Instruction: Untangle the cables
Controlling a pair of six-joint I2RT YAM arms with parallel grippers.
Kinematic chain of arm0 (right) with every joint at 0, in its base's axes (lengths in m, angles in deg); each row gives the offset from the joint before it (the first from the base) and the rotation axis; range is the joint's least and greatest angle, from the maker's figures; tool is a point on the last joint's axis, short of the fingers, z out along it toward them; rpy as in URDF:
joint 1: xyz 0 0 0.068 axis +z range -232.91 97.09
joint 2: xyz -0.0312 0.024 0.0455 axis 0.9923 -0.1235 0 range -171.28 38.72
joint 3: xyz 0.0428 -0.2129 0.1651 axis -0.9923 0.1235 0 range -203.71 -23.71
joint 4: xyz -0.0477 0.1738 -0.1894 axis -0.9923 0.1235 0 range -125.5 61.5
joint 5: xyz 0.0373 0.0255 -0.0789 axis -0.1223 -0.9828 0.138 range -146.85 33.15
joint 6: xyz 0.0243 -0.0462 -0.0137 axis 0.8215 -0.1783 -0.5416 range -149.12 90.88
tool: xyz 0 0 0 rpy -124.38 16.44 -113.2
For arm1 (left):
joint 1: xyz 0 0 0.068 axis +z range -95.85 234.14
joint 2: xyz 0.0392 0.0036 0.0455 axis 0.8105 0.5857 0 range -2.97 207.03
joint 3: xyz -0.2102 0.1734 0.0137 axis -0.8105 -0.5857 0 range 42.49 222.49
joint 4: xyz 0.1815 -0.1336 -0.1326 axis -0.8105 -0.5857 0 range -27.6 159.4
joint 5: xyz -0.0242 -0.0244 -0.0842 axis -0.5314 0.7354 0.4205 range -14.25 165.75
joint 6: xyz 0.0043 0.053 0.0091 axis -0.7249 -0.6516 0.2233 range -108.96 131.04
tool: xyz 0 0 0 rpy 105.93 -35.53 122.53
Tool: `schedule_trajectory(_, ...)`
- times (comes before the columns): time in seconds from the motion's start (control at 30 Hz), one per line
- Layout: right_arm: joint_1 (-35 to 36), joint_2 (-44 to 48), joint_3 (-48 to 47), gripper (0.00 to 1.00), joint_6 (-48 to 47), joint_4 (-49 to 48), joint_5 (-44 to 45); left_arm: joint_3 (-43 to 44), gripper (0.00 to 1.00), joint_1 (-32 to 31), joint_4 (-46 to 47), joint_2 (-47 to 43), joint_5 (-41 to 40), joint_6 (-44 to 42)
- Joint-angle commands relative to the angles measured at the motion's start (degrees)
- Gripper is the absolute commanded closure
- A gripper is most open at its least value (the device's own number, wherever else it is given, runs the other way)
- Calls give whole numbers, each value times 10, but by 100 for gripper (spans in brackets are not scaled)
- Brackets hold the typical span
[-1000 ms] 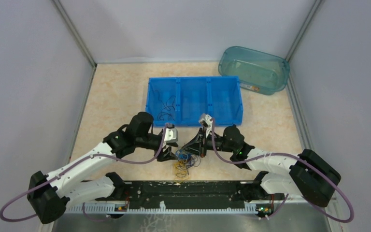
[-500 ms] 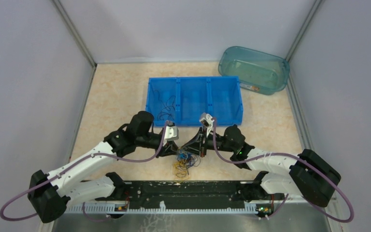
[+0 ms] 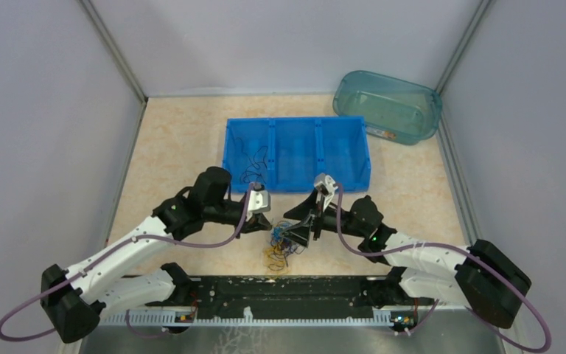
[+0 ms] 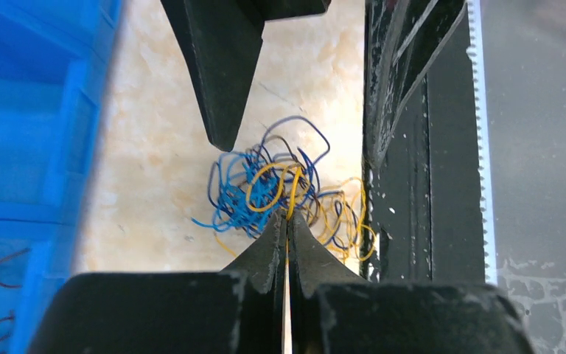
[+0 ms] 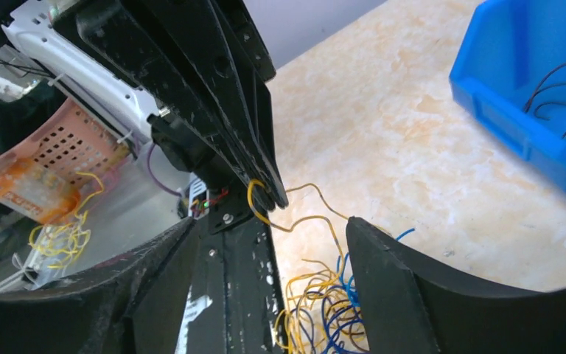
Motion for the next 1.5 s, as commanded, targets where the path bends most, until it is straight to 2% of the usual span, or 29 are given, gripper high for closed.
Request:
schedule_trajectory(0.0, 1, 53, 5, 24, -43, -15, 46, 73, 99, -2, -33, -20, -4, -51)
schedule_trajectory(0.23, 1, 13, -59, 22, -96, 17, 29, 159, 99, -2, -83, -14, 15, -78)
schedule_trajectory(0.43, 9, -45, -95, 19, -108, -33, 50, 226, 99, -2, -115, 7, 58, -63)
schedule_trajectory(0.63, 31, -117, -139, 23, -110, -73, 51, 268, 99, -2, -116, 16, 66, -54)
schedule_trajectory(0.87, 42, -184, -106, 29, -60, -181, 64, 349, 99, -2, -106, 25, 33, -71)
schedule_trajectory(1.13, 46, -265, -65, 40, 3, -328, 61, 445, 99, -2, -73, 44, 0, -52)
schedule_trajectory(1.47, 61, -293, -23, 43, -28, -288, 112, 528, 99, -2, -5, 62, -37, -60)
